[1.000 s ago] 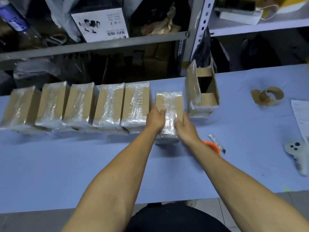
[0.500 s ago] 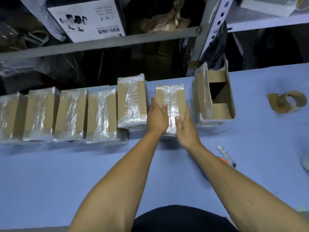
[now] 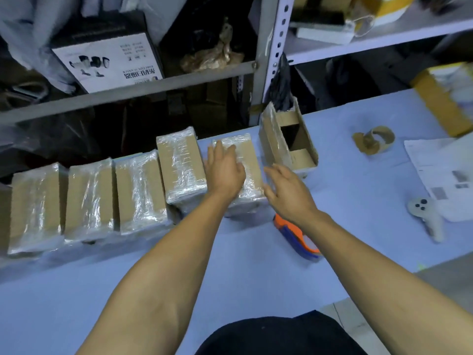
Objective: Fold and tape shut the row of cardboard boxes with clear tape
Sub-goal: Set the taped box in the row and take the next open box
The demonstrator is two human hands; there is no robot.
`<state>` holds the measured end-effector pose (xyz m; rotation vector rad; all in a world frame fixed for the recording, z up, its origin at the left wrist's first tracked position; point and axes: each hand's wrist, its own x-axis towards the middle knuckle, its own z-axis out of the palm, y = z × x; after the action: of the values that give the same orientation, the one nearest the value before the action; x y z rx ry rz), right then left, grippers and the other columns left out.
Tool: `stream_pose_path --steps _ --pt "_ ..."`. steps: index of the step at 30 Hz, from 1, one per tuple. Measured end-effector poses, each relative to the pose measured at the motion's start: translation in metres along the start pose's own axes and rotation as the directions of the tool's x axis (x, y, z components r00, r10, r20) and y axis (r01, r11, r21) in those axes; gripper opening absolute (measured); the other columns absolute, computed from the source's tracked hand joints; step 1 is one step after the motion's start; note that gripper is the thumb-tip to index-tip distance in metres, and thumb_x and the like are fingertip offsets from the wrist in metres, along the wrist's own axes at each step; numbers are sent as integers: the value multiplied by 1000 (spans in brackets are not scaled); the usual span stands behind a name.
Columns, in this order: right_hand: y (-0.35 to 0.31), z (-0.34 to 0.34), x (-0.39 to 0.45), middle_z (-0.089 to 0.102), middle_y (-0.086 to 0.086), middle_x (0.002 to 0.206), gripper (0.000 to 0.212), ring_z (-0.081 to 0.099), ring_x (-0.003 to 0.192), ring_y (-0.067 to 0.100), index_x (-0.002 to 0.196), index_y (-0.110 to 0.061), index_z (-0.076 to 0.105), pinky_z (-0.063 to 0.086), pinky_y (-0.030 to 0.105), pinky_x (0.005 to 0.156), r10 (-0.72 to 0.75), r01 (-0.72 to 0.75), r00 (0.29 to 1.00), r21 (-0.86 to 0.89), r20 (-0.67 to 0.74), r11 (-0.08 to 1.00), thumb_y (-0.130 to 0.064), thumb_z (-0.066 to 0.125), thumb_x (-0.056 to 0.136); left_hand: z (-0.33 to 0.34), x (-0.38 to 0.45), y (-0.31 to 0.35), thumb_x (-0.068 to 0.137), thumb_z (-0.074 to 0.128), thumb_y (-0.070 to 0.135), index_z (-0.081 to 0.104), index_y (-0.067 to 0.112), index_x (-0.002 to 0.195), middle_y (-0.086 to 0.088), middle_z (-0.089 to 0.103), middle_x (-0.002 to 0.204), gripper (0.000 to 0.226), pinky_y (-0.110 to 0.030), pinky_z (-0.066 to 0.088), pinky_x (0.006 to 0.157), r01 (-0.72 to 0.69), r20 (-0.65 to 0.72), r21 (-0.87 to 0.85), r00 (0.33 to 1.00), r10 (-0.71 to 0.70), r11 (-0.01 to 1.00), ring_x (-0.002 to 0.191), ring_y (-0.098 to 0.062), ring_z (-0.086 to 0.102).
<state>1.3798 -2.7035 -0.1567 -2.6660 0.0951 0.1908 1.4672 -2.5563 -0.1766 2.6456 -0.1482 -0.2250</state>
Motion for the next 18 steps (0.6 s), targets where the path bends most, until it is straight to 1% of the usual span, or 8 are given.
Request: stream_pose_path --steps 2,5,9,12,14,16,17,18 --pt "9 -13 -16 46 3 144 41 44 130 26 138 -14 52 47 39 94 -23 18 998 -87 -61 996 -22 49 98 -2 -1 9 100 48 24 40 16 152 -15 23 165 54 -49 14 124 -102 3 57 995 102 993 154 -36 13" --pt "27 -29 -36 52 2 136 37 46 124 27 131 -14 58 48 37 81 -25 -1 993 -215 -115 977 -19 52 94 0 -1 28 102 49 33 41 16 151 -13 24 165 53 -52 11 123 -240 58 106 970 235 965 155 -34 11" --pt "57 -45 -45 49 5 140 41 43 128 28 136 -14 54 49 40 83 74 -113 986 -273 -151 955 -21 52 96 6 -6 52 99 50 51 40 19 152 -15 23 165 63 -56 11 123 -366 113 129 929 353 922 154 -35 14" --pt "76 -54 -39 50 7 138 44 45 125 30 138 -12 52 49 40 80 73 -127 980 -299 -185 946 -23 52 96 12 -10 68 96 50 59 33 17 155 -16 20 166 74 -56 14 123 -419 145 155 905 399 895 154 -36 15" --pt "85 -59 -28 50 9 136 46 45 124 31 139 -11 50 49 39 76 58 -115 979 -291 -196 950 -24 53 95 18 -10 79 96 52 58 27 14 158 -17 19 166 79 -55 18 123 -413 172 176 907 386 893 154 -35 16" --pt "93 -61 -14 50 9 135 49 45 122 31 140 -10 46 48 39 74 49 -101 982 -289 -180 952 -27 54 95 24 -11 88 97 56 47 27 10 157 -19 26 163 76 -51 29 117 -382 183 191 919 350 904 149 -37 28" --pt "96 -61 -8 49 9 134 50 45 121 31 141 -11 43 48 39 73 52 -99 985 -288 -165 953 -29 54 95 27 -12 93 98 56 38 30 8 154 -20 35 157 69 -50 38 110 -362 178 183 927 331 914 139 -39 40" --pt "99 -61 -1 49 10 133 52 46 120 31 141 -11 41 47 39 72 58 -98 987 -283 -148 954 -32 54 96 29 -14 97 98 54 28 36 6 149 -20 45 147 59 -48 46 97 -336 161 158 937 311 929 125 -41 51"
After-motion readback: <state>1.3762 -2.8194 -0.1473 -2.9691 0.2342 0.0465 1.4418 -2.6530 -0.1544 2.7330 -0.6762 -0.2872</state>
